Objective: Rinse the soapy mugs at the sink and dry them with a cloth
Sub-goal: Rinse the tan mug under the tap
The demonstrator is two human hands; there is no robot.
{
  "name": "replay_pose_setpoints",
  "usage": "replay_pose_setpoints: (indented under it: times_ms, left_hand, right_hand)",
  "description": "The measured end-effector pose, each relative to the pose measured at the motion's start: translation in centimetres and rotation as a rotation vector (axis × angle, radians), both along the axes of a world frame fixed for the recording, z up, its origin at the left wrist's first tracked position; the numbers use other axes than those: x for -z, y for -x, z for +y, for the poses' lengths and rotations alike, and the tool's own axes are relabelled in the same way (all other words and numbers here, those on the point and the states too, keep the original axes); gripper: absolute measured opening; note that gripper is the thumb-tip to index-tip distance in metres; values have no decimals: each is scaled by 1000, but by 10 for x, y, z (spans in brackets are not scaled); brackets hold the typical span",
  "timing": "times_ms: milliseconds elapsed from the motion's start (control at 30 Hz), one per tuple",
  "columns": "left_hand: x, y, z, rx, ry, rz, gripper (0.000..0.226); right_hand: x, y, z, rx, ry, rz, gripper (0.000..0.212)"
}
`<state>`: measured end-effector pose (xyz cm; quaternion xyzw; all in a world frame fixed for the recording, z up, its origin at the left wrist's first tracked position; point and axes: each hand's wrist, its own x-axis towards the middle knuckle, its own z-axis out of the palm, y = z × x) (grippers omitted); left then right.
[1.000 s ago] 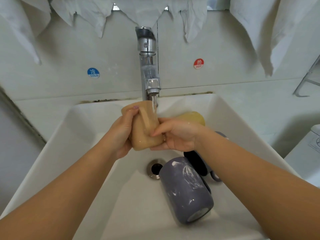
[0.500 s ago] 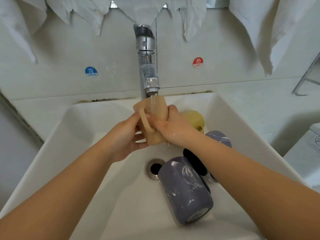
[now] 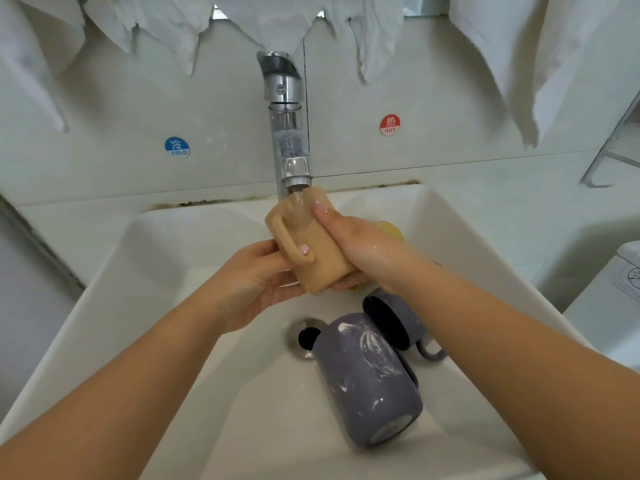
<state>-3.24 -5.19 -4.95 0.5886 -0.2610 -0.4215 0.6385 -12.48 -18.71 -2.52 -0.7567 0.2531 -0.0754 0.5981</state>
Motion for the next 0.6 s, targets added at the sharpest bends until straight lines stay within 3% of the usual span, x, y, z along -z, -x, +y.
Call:
replay_pose_setpoints:
  times_ms: [133,433,600]
  left_hand:
    - [0,9,-7,-42,-32,-126,50]
    - [-3,-12,7,69,12,102,55]
    - [-1,-5,2,-18,-43,38,49]
  right_hand:
    - [4,-4,7,25,78,-19,58]
    - [1,-1,-1,-9,-22,-42,67]
    - [4,-3,5,-15,-13,1,68]
